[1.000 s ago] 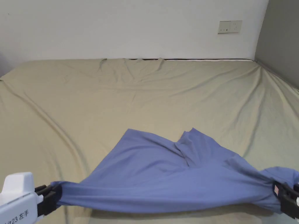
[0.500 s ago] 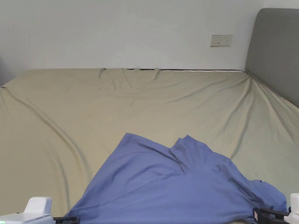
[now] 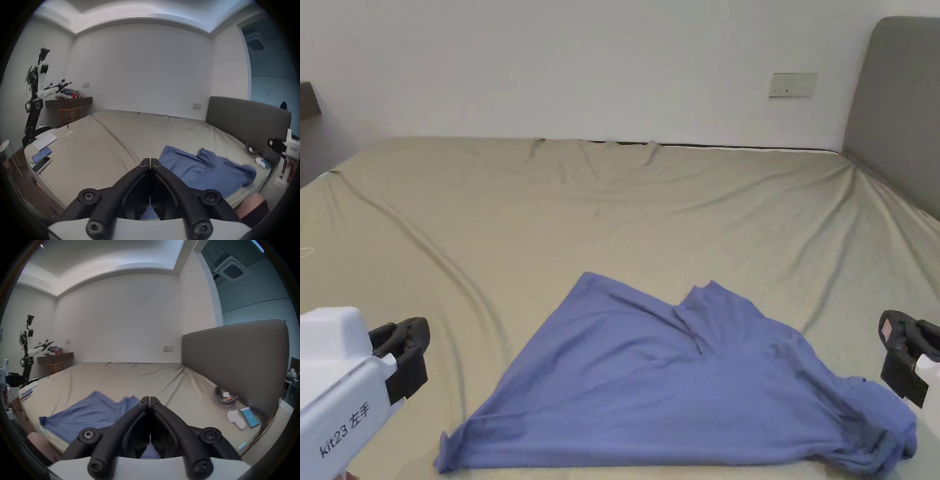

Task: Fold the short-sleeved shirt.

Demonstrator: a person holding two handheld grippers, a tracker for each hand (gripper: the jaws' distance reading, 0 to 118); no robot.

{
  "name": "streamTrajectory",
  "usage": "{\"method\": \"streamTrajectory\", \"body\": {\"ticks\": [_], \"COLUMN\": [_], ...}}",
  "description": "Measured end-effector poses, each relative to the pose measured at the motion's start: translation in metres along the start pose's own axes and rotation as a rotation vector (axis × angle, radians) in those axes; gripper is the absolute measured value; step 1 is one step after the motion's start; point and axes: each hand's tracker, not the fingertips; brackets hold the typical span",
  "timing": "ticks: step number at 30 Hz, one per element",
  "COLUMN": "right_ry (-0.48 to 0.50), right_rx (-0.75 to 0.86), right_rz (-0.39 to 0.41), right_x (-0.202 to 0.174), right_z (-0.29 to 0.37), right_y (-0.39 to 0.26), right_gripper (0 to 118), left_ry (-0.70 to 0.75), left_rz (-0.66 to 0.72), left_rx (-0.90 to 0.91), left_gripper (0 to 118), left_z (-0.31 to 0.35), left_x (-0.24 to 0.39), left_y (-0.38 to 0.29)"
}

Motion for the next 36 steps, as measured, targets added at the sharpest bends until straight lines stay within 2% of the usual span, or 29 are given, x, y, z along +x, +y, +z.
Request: {"method": "streamTrajectory", "body": {"ticks": [1,2,3,4,5,6,9,11,12,14,15,17,18,20,21,22,24,29,32,36], "right_ry": [0.059,0.050,0.033,0.039,0.055,0.087,0.090,0.102,0.111,0.117,0.117,0.132,0.135,0.140,0.144,0.141,0.142,0.147,0.154,0.176], "right_rx": [-0.156,-0.068,-0.120,-0.086,-0.093,-0.144,-0.142,-0.145,-0.155,-0.142,-0.122,-0.121,-0.126,-0.132,-0.152,-0.148,-0.160,-0.189,-0.205,-0.187], "right_rz": [-0.134,-0.011,-0.012,0.043,0.039,-0.011,0.019,0.021,0.016,0.022,0.034,0.043,0.037,0.037,0.032,0.042,0.054,0.033,0.031,0.063], "right_x": [-0.003,-0.009,-0.011,-0.013,-0.014,-0.015,-0.018,-0.018,-0.019,-0.021,-0.022,-0.024,-0.024,-0.024,-0.024,-0.025,-0.022,-0.014,-0.014,-0.009], "right_z": [-0.003,-0.003,-0.005,-0.006,-0.006,-0.007,-0.010,-0.012,-0.013,-0.013,-0.011,-0.012,-0.013,-0.014,-0.015,-0.016,-0.017,-0.021,-0.023,-0.041], "right_y": [-0.007,-0.009,-0.015,-0.016,-0.018,-0.020,-0.022,-0.023,-0.025,-0.026,-0.024,-0.022,-0.023,-0.025,-0.027,-0.028,-0.032,-0.038,-0.039,-0.039], "right_gripper": [0,0,0,0,0,0,0,0,0,0,0,0,0,0,0,0,0,0,0,0], "left_ry": [-0.021,-0.017,-0.018,-0.019,-0.015,-0.015,-0.053,-0.146,-0.116,-0.132,-0.148,-0.175,-0.132,-0.104,-0.096,-0.112,-0.130,-0.165,-0.138,-0.143], "left_rz": [-0.012,-0.003,0.007,0.015,0.025,0.032,-0.003,-0.008,-0.044,-0.108,-0.112,-0.117,-0.160,-0.214,-0.197,-0.175,-0.157,-0.146,-0.156,-0.054], "left_rx": [-0.041,-0.087,-0.110,-0.125,-0.140,-0.147,-0.246,-0.248,-0.270,-0.383,-0.489,-0.525,-0.514,-0.558,-0.588,-0.603,-0.608,-0.635,-0.542,-0.436], "left_gripper": [0,0,0,0,0,0,0,0,25,97,111,99,91,87,78,59,1,1,1,1], "left_z": [-0.003,-0.006,-0.008,-0.010,-0.010,-0.012,-0.023,-0.031,-0.040,-0.059,-0.072,-0.086,-0.091,-0.105,-0.110,-0.112,-0.114,-0.109,-0.097,-0.085], "left_x": [-0.002,-0.004,-0.006,-0.009,-0.015,-0.018,-0.028,-0.036,-0.036,-0.039,-0.039,-0.039,-0.037,-0.036,-0.037,-0.038,-0.039,-0.039,-0.040,-0.047], "left_y": [-0.007,-0.013,-0.016,-0.017,-0.020,-0.019,-0.024,-0.032,-0.037,-0.049,-0.055,-0.069,-0.073,-0.082,-0.088,-0.091,-0.096,-0.108,-0.105,-0.090]}}
